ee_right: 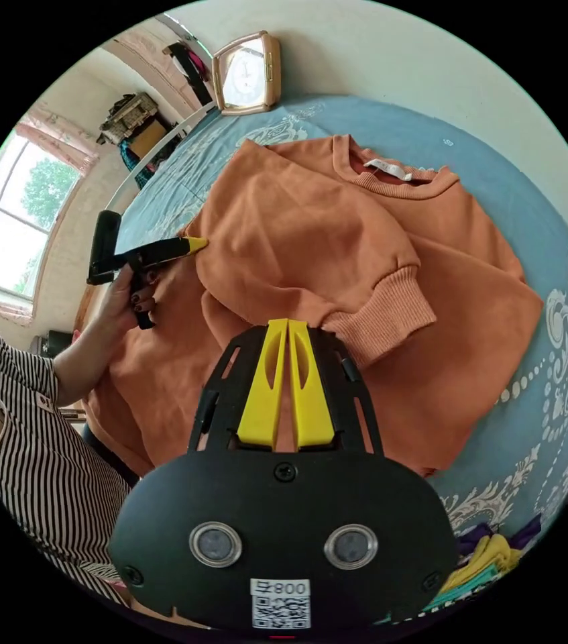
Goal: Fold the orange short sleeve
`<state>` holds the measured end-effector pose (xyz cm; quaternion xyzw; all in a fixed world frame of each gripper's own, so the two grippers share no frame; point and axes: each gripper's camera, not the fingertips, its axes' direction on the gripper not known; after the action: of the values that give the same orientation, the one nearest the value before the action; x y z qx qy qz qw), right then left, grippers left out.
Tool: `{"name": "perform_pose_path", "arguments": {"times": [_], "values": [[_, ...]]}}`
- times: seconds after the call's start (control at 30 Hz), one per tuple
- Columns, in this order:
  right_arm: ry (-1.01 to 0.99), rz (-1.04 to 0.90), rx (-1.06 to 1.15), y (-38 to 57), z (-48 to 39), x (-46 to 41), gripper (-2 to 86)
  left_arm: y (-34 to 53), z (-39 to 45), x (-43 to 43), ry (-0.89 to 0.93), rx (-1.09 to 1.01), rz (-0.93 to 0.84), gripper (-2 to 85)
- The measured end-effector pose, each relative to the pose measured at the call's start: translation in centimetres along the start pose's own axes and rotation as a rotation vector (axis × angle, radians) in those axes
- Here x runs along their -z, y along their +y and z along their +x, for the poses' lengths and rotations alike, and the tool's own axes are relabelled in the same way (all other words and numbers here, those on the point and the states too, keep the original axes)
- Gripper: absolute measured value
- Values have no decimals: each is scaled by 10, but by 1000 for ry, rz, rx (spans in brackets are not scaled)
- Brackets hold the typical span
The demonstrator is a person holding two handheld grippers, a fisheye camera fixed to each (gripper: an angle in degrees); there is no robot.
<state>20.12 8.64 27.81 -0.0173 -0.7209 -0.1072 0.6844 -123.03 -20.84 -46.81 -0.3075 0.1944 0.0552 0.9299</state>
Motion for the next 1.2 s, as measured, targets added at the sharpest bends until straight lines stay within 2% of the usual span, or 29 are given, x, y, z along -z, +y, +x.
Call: {"name": "perform_pose_path", "arguments": {"times": [0.1,0.17,0.23,0.33,0.4,0.47,0.57,0.63,0.7,0.8,0.87,0.93,1.03,1.13,1.2], "values": [[38,51,7,32,-6,-3,1,14,33,15,-4,-71,133,2],[3,63,-14,48,-2,-8,1,14,74,12,47,-195,178,2],[-50,97,-53,70,6,-13,1,9,106,-12,88,-301,78,2],[-56,122,-67,100,6,-15,1,19,135,-70,-12,-404,-157,2],[-84,144,-71,118,6,-7,1,31,134,-91,-79,-382,-241,1],[-112,223,-66,134,6,9,1,41,134,-79,-17,-357,-163,1],[-30,314,-72,151,15,23,1,55,143,-73,-29,-368,-123,1],[99,272,-161,158,38,8,1,64,149,-73,-44,-383,-115,1],[88,160,-185,164,57,-17,0,70,149,-79,-64,-374,-160,1],[-6,205,-218,193,74,-21,1,75,151,-70,-26,-360,-156,1],[24,272,-213,213,68,-11,1,85,165,-51,-29,-403,-91,1],[48,333,-163,239,53,-3,1,92,170,-49,-49,-412,-108,1],[59,189,-115,256,51,-39,1,104,164,-64,-104,-404,-246,2],[-4,227,-164,284,62,-31,1,111,167,-25,-65,-363,-174,3],[38,271,-167,307,59,-17,2,122,164,6,-85,-343,-130,5]]}}
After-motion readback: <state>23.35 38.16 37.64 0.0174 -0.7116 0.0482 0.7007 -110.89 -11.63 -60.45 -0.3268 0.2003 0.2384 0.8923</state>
